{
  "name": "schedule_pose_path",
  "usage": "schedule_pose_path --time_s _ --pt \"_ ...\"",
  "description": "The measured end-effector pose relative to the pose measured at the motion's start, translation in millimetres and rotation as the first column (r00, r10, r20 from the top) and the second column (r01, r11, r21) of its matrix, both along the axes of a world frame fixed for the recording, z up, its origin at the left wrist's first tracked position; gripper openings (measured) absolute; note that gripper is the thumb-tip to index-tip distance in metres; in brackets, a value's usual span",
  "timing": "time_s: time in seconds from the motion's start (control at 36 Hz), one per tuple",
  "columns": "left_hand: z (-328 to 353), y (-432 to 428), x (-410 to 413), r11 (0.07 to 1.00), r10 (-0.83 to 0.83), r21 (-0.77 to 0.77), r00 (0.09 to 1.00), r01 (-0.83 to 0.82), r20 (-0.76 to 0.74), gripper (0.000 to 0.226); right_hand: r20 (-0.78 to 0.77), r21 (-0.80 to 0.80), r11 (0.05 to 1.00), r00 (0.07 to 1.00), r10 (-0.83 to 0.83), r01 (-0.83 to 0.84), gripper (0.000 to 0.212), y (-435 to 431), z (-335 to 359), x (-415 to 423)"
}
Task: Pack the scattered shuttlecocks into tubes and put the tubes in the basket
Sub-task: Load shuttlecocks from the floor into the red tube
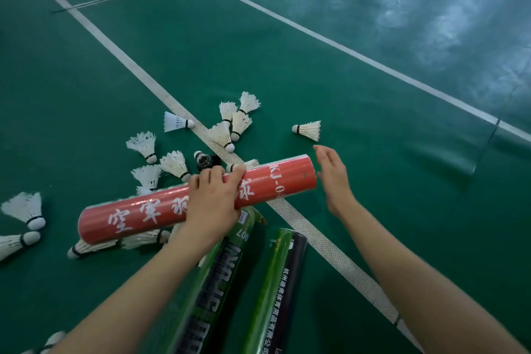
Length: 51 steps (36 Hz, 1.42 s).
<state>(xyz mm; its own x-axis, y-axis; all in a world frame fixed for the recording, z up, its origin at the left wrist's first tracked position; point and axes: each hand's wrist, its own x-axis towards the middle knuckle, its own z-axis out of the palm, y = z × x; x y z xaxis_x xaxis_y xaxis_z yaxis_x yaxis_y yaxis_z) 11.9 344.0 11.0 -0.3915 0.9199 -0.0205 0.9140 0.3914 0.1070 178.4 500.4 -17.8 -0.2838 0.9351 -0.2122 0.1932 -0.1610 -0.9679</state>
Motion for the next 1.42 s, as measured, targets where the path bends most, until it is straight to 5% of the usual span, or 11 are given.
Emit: schedule_pose_path --time_s 0.19,0.5,0.64,0.78,0.86,1.0,1.28,1.42 --pt "-4 69 -17 0.993 -0.037 -0.117 0.999 0.033 -0.029 0.079 0.518 0.016 0.982 0.842 0.153 -0.189 0.035 106 -24 -12" --pt "-21 100 -37 0.993 0.015 -0.121 1.000 -0.017 -0.013 0.076 0.565 -0.048 0.970 0.795 0.222 -0.238 0.038 154 -43 -58" --pt "-22 90 -42 0.992 0.047 -0.116 0.998 -0.050 -0.030 0.078 0.493 -0.048 0.979 0.848 0.196 -0.198 0.044 146 -53 -60" --pt "-23 67 -47 0.990 0.080 -0.111 0.997 -0.082 -0.020 0.082 0.219 0.019 0.983 0.959 -0.180 0.181 0.021 118 -49 -56" --pt "-22 50 -50 0.987 0.113 -0.116 0.994 -0.113 -0.014 0.083 0.016 0.024 0.957 0.957 -0.288 0.288 0.007 87 -36 -50" --pt "-24 21 -53 0.986 0.155 -0.072 0.988 -0.153 0.021 0.081 -0.219 0.012 0.922 0.900 -0.376 0.388 0.022 35 -10 -38" --pt "-22 -21 -41 0.988 0.119 0.087 0.989 -0.127 0.084 0.081 -0.183 0.113 0.991 0.979 0.087 -0.067 0.028 -30 29 -31" --pt "-16 -32 -32 0.980 0.137 0.136 0.988 -0.145 0.070 0.081 -0.226 0.122 0.991 0.971 0.075 -0.048 0.017 -50 33 -38"
